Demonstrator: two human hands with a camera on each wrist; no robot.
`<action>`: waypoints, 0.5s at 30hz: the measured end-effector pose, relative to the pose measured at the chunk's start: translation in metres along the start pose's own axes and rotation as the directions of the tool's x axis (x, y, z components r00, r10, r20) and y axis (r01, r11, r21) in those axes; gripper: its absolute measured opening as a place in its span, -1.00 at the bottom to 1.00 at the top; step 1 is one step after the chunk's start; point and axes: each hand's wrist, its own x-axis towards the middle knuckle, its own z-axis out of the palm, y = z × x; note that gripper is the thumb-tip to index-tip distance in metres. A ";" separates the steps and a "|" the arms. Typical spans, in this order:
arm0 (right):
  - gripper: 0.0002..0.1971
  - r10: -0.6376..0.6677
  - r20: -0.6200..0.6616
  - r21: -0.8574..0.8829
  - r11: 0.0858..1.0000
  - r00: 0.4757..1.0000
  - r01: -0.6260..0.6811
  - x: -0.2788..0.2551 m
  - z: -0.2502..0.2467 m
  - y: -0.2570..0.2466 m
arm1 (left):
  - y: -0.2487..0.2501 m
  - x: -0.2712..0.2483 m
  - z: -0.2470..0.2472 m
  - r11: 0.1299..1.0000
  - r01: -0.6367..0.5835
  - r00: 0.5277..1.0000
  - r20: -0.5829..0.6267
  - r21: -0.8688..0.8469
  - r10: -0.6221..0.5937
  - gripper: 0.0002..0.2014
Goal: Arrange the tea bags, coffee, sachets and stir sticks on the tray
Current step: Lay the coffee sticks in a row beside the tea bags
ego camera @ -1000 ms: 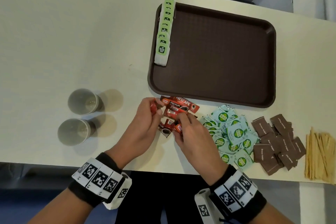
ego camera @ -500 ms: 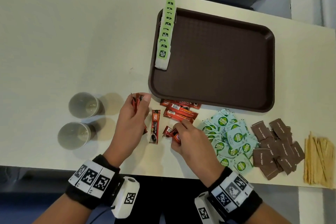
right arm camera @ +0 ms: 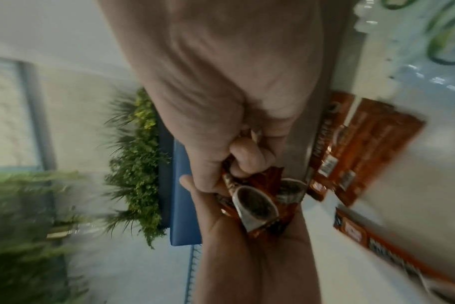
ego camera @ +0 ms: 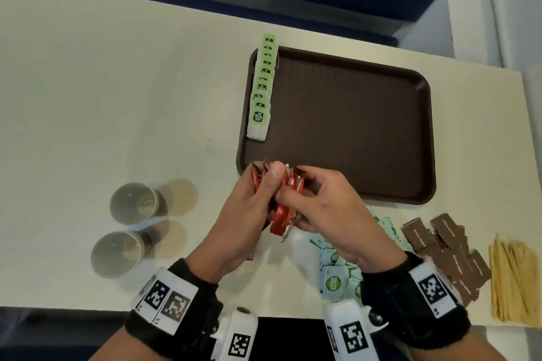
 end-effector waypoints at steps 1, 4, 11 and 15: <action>-0.89 -0.041 -0.038 -0.050 0.998 0.998 0.040 0.002 0.000 -0.004 | 0.003 0.003 0.003 1.000 0.003 1.000 -0.002 -0.010 -0.003 -0.39; -0.80 -0.187 -0.157 -0.287 0.948 0.970 0.136 0.008 0.000 -0.008 | 0.015 0.013 0.008 0.999 0.007 1.000 -0.005 0.032 -0.007 -0.50; -0.51 -0.130 -0.254 -0.068 0.991 0.959 0.116 0.019 0.000 -0.011 | 0.031 0.028 0.007 0.996 0.086 0.996 -0.032 0.022 -0.085 -0.71; -0.52 -0.093 -0.163 0.038 0.994 0.982 0.101 0.022 -0.014 -0.011 | 0.035 0.035 0.015 0.996 0.083 0.994 -0.068 0.008 -0.083 -0.79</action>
